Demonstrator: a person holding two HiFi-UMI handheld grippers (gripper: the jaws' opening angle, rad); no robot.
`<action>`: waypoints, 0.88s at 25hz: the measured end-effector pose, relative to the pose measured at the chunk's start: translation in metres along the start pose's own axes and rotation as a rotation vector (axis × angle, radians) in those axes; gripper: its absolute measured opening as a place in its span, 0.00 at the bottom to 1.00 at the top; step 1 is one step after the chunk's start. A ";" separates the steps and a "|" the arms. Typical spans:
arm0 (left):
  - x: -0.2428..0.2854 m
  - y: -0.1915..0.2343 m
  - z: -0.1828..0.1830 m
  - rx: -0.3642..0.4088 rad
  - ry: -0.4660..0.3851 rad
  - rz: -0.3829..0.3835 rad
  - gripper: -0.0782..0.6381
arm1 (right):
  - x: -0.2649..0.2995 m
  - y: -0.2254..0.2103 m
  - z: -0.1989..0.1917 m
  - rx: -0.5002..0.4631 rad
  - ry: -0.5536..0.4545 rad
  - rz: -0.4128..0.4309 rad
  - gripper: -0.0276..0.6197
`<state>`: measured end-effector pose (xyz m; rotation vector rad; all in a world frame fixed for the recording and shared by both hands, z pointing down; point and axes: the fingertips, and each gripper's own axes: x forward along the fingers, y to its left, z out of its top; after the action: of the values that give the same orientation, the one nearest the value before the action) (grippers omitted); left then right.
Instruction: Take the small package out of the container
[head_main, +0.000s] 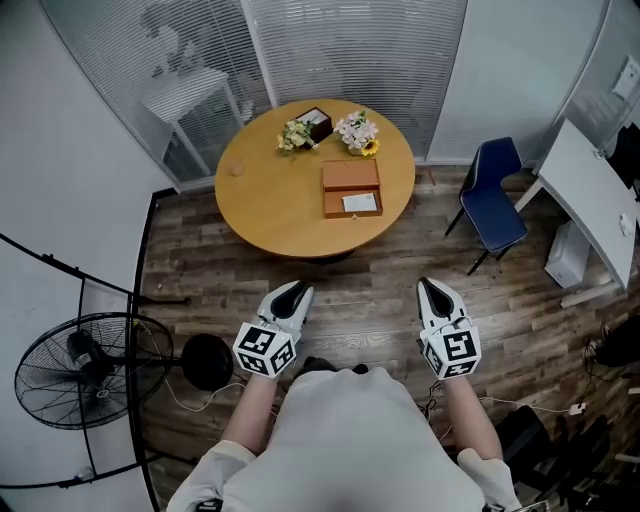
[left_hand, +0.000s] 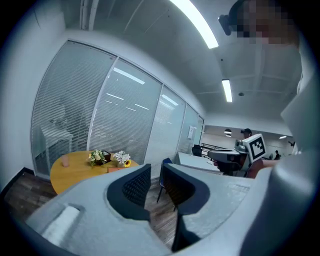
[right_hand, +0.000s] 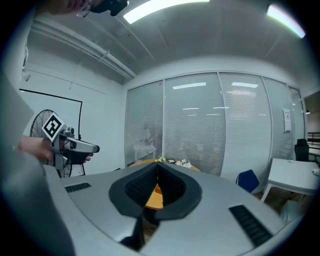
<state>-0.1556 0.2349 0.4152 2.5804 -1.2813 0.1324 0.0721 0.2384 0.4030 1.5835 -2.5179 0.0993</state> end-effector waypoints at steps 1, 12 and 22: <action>0.001 -0.002 -0.001 -0.009 -0.002 0.000 0.24 | -0.001 -0.002 -0.001 0.001 0.002 0.006 0.05; 0.026 0.000 -0.008 -0.024 0.016 0.016 0.35 | 0.014 -0.020 -0.011 0.010 0.009 0.027 0.05; 0.086 0.051 0.006 -0.002 0.044 -0.025 0.35 | 0.078 -0.040 -0.009 0.011 0.046 -0.019 0.05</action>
<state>-0.1445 0.1378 0.4356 2.5759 -1.2327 0.1826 0.0760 0.1530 0.4245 1.5899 -2.4721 0.1463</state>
